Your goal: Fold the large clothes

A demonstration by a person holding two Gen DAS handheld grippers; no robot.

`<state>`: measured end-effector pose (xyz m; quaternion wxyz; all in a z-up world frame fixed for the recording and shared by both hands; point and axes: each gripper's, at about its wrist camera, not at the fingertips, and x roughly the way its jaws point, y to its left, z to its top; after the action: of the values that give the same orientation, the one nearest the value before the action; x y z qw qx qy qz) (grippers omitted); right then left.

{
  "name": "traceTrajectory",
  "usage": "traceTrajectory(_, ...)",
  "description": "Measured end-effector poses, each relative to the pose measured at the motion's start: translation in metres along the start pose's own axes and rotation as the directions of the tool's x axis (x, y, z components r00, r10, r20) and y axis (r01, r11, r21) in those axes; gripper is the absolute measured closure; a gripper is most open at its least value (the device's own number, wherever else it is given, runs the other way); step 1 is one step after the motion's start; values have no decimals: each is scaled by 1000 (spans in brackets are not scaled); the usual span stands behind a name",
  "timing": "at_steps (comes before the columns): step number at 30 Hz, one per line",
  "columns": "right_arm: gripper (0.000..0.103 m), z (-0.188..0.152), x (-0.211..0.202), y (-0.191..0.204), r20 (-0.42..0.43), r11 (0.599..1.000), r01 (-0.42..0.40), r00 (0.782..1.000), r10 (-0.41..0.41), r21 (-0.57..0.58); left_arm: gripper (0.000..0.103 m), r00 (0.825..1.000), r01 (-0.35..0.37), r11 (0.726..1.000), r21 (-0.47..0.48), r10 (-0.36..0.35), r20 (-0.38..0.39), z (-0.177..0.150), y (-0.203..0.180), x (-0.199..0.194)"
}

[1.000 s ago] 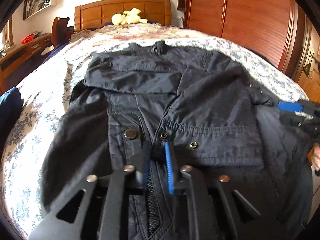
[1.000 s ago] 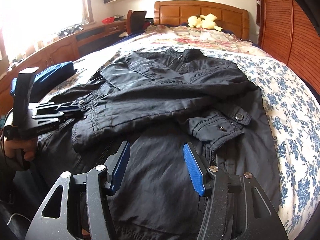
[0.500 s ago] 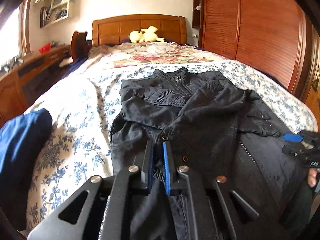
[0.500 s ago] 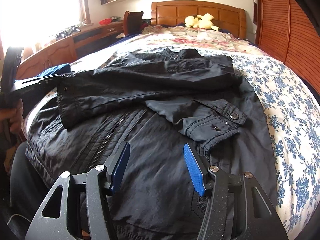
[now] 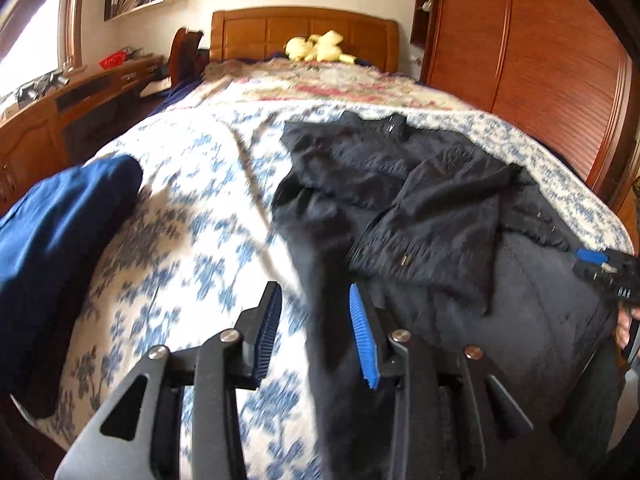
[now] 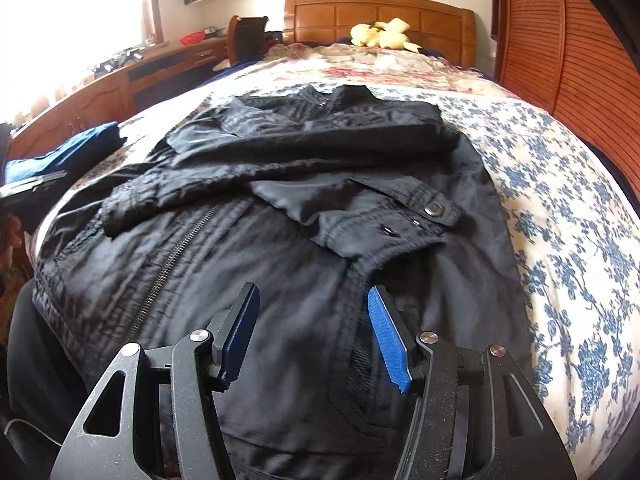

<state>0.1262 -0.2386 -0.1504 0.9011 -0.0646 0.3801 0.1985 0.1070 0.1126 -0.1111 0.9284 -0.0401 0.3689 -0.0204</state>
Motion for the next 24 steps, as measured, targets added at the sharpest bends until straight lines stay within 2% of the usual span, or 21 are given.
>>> traceTrajectory(5, 45, -7, -2, -17, -12, 999, 45, 999, -45, 11, 68, 998, -12, 1000, -3, 12, -58, -23, 8, 3)
traceTrajectory(10, 45, -12, -7, -35, -22, 996, 80, 997, -80, 27, 66, 997, -6, 1000, -12, 5, -80, -32, 10, 8)
traceTrajectory(13, 45, -14, -12, -44, -22, 994, 99, 995, -99, 41, 64, 995, -26, 1000, 4, 26, -97, -35, 9, 15)
traceTrajectory(16, 45, -16, -15, -50, -24, 992, 113, 993, -112, 50, 60, 994, -36, 999, 8, 37, -103, -36, 9, 20)
traceTrajectory(19, 45, -19, -16, -54, -32, 991, 125, 992, -123, 56, 52, 994, -48, 999, 2, 48, -102, -36, 12, 25)
traceTrajectory(20, 45, -20, -16, -56, -37, 990, 130, 991, -128, 57, 46, 993, -60, 998, 0, 59, -101, -36, 13, 26)
traceTrajectory(24, 44, -23, -14, -60, -53, 987, 147, 988, -144, 60, 44, 992, -69, 998, 0, 69, -104, -36, 16, 29)
